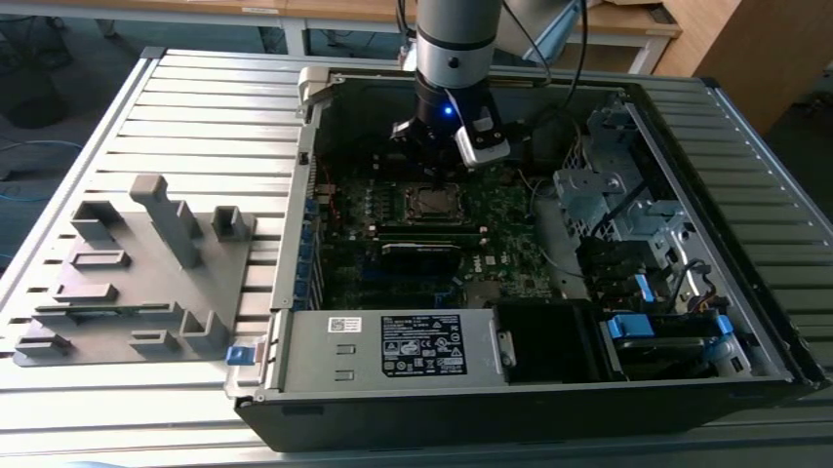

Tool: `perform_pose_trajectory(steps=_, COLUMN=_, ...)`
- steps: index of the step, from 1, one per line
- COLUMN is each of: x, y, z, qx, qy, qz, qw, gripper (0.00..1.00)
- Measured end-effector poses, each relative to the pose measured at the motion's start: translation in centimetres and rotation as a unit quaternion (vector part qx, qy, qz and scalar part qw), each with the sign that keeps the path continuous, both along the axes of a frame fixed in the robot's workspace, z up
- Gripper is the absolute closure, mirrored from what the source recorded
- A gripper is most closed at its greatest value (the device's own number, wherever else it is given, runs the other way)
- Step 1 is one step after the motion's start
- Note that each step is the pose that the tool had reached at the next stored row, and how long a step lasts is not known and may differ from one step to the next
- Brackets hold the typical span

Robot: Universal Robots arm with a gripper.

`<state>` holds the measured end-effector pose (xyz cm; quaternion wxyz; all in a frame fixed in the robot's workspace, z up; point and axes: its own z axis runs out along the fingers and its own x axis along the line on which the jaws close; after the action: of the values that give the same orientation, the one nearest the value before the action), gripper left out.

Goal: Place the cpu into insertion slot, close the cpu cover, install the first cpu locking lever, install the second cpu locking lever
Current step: 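Install the second cpu locking lever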

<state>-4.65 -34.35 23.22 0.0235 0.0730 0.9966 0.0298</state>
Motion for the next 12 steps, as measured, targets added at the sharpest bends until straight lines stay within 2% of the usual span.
perform_pose_trajectory(steps=12, x=0.00, y=-0.11, z=0.05, qx=-0.0001, qy=0.0001, qz=0.000, qw=1.00000, gripper=0.89)
